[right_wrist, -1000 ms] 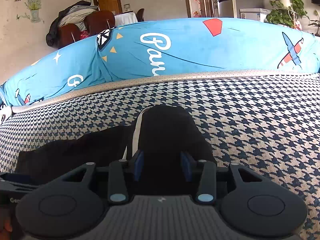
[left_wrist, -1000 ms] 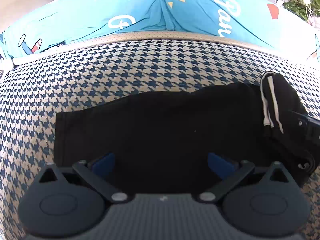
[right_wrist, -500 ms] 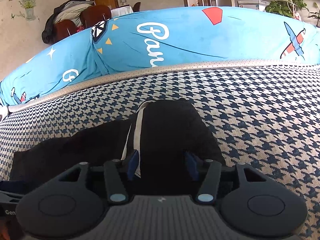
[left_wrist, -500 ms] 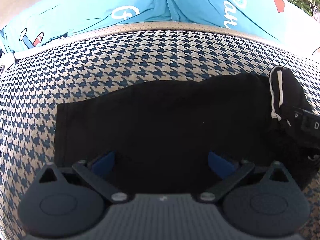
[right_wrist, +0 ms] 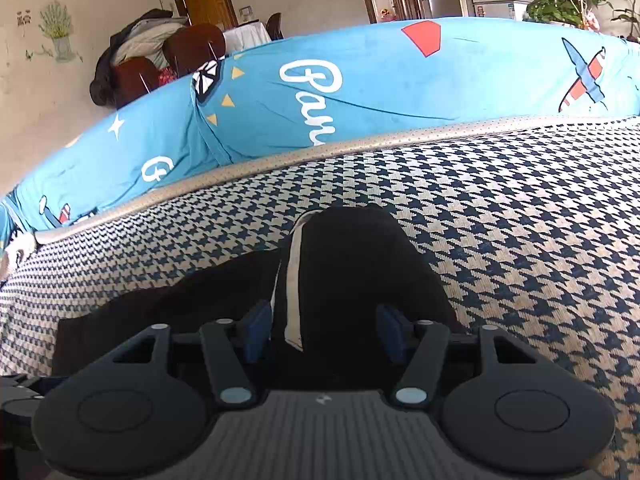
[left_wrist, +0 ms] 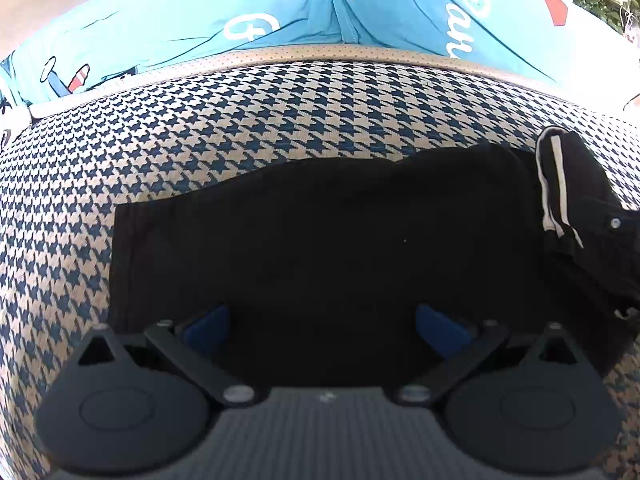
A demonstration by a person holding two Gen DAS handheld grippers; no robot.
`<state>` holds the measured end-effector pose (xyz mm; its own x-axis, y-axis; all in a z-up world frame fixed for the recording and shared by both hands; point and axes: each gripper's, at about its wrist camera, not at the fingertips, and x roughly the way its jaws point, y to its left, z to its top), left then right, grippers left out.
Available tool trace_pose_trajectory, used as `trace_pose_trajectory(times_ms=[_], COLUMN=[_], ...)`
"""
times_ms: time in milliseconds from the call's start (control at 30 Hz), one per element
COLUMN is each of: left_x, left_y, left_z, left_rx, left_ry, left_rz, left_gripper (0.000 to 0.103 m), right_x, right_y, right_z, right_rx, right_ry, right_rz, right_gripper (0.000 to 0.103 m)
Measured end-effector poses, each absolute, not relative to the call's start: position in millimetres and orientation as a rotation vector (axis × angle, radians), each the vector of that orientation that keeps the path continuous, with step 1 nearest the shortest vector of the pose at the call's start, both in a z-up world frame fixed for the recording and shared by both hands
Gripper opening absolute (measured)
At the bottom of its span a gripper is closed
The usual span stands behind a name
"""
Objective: Fold clothes
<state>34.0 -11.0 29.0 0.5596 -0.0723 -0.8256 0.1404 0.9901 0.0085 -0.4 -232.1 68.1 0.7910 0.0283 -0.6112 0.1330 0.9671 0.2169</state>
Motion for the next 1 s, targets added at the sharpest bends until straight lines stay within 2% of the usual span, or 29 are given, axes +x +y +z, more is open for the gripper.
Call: trace_pose_trajectory(times_ms=[167,633,800,1000], left_x=[17.9,-29.5,-40.9,-51.9], left_y=[-7.0,25.1,31.1,36.3], left_z=[32.8,33.9,33.1,31.7], left_rx=[0.062,0.031,0.043,0.036], left_ry=[0.96,0.946,0.929,0.92], left_rz=[-0.096,-0.021,-0.012,0.003], left_gripper=[0.103,0.103,0.103,0.103], right_x=[-22.4,-65.1,-69.3,-64.4], right_y=[-226.5,-224.9,-239.3,-243.1], right_z=[74.6,69.1,69.0,63.0], right_rx=[0.259,0.27,0.294,0.248], right_ry=[0.627,0.631,0.59,0.596], right_rz=[-0.038,-0.04,-0.13,-0.206], right_gripper=[0.071,0.071,0.059,0.057])
